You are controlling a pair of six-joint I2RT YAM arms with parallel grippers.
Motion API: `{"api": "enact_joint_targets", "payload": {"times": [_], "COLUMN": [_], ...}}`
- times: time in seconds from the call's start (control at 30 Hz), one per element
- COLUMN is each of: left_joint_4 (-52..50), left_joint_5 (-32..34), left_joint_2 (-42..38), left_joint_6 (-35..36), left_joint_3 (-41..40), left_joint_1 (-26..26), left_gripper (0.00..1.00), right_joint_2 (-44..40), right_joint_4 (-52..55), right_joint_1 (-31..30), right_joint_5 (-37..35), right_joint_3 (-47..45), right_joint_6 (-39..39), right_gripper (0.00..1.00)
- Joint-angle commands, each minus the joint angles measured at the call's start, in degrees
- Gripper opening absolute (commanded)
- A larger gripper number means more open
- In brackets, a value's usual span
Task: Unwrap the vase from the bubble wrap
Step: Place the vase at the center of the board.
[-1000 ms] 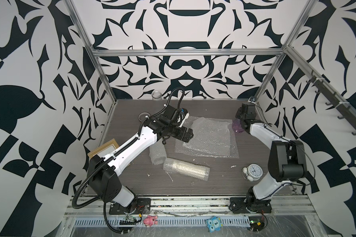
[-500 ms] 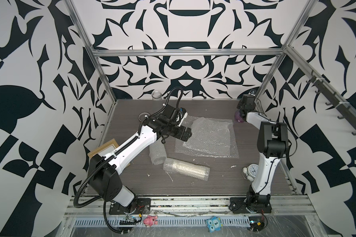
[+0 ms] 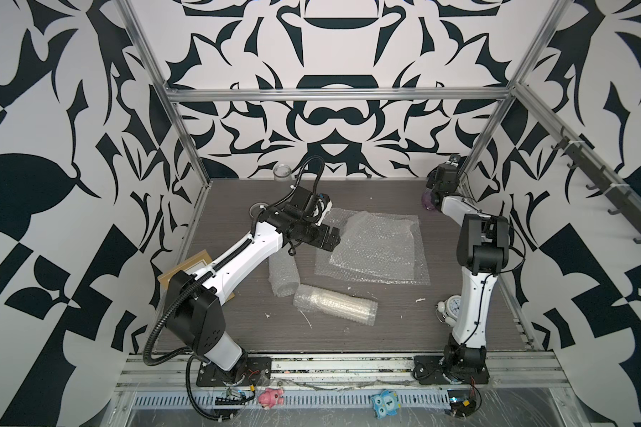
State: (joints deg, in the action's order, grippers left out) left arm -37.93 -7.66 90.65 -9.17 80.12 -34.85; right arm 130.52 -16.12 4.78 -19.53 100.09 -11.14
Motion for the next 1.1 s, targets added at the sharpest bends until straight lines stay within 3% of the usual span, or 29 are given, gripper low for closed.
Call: {"api": "enact_joint_targets", "payload": {"times": [0.0, 0.5, 0.77, 1.07], "left_joint_4": [-0.3, 0.0, 0.1, 0.0], "left_joint_5": [-1.0, -0.4, 0.2, 0.7], "left_joint_2": [0.7, 0.3, 0.5, 0.0], "left_joint_6": [-0.2, -0.2, -0.1, -0.2], "left_joint_3": [0.2, -0.5, -0.5, -0.6], "left_joint_1": [0.3, 0.4, 0.4, 0.4], "left_gripper": [0.99, 0.99, 0.99, 0.99], "right_joint_2": [-2.0, 3.6, 3.6, 1.1], "right_joint_4": [-5.7, -6.4, -6.8, -5.2], "right_joint_1": [-1.5, -9.1, -10.7, -12.2], "right_joint_5": [2.8, 3.8, 4.0, 6.0], "right_joint_3": [4.7, 11.1, 10.4, 10.0], "right_joint_6": [-2.1, 1.4, 3.2, 7.6], "right_gripper": [0.37, 0.4, 0.52, 0.75]}}
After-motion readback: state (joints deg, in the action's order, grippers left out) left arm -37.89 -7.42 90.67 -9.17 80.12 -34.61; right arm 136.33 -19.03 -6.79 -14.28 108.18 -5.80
